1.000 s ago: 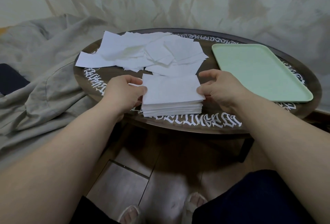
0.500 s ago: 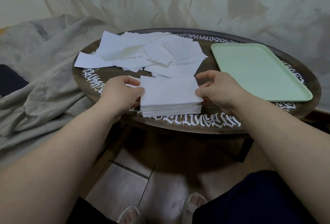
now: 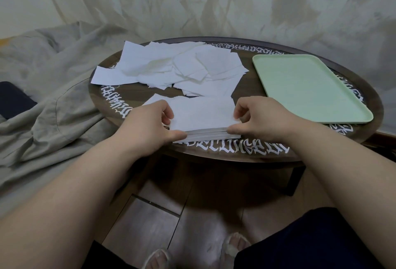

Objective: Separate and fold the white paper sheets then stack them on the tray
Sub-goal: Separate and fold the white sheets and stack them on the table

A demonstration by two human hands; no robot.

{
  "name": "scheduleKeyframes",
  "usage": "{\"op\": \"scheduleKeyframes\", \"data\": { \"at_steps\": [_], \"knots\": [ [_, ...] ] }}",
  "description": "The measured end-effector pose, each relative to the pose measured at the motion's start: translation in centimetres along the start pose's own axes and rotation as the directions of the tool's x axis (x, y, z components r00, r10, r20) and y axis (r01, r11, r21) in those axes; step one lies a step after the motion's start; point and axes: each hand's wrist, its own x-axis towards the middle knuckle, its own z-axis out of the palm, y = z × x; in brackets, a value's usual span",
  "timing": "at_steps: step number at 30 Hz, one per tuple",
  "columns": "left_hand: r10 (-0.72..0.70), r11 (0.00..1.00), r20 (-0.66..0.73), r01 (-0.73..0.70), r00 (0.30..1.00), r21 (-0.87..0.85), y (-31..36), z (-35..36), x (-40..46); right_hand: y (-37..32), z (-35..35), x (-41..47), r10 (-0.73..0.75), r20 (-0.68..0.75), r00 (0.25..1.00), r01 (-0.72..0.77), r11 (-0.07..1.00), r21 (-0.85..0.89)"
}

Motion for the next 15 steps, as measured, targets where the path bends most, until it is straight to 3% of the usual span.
{"op": "scheduleKeyframes", "data": {
  "at_steps": [11, 15],
  "knots": [
    [0.037, 0.998, -0.024, -0.036, 0.999, 0.049, -0.59, 0.19, 0.31, 0.41, 0.18, 0.35, 0.013, -0.057, 0.998, -0.013, 1.000, 0.000],
    [-0.036, 0.999, -0.073, 0.033, 0.997, -0.037, -0.93, -0.64, 0.76, -0.31, 0.37, 0.81, -0.093, -0.168, 0.981, 0.084, 0.995, -0.060]
  ]
}}
